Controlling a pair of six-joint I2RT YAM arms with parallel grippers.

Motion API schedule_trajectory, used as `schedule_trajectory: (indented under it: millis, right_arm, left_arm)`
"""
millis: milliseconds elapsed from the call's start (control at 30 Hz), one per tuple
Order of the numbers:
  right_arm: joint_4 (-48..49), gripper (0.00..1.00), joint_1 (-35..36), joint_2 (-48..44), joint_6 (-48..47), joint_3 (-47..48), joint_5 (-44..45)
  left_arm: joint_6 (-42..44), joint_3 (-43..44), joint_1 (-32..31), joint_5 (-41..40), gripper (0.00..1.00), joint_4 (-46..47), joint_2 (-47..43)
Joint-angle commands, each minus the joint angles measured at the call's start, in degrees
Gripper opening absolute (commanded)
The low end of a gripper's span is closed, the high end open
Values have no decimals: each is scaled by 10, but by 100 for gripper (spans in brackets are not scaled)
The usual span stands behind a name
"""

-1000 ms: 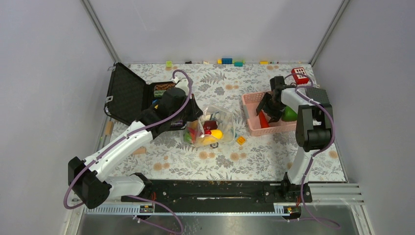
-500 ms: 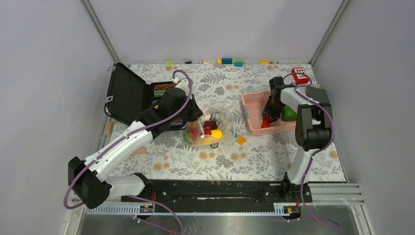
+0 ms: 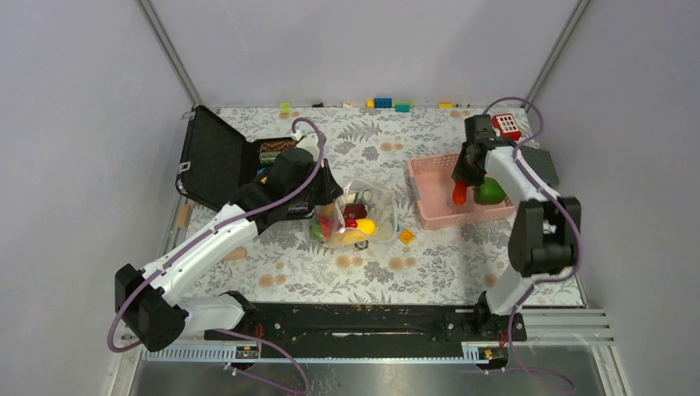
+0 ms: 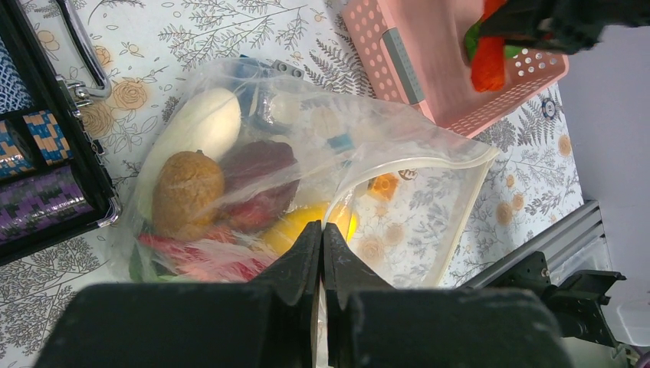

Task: Place the food in the zip-top bag and seal the zipper
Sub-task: Pick up the fake vegetable from the bin, then place the fake vegetable in the zipper food storage bag.

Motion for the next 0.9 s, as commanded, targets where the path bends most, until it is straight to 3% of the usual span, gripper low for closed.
schedule_trajectory:
  millis: [0,100,233,400,633,867]
  right_arm:
    - [51,11,8,-153,-38,-39,38]
    - [110,11,20,-246,-63,-99,13]
    - [216,11,55,-373,-98,-169,-133]
    - [336,11,210,-472,-155,-213,-209]
    - [538,11,337,-445,-167,-265,-274]
    - [555,17,379,-379,-183,-294,-223]
  left_arm:
    - [-3,24,3,15,0,39,-3]
    - [-3,18,2,26,0,56,-7]
    - [-9,5,2,42,0,83,-12]
    - [-17,-7,2,52,0,101,-18]
    - [-17,-14,2,49,0,106,-16]
    - [-20,-24,2,40,0,105,-29]
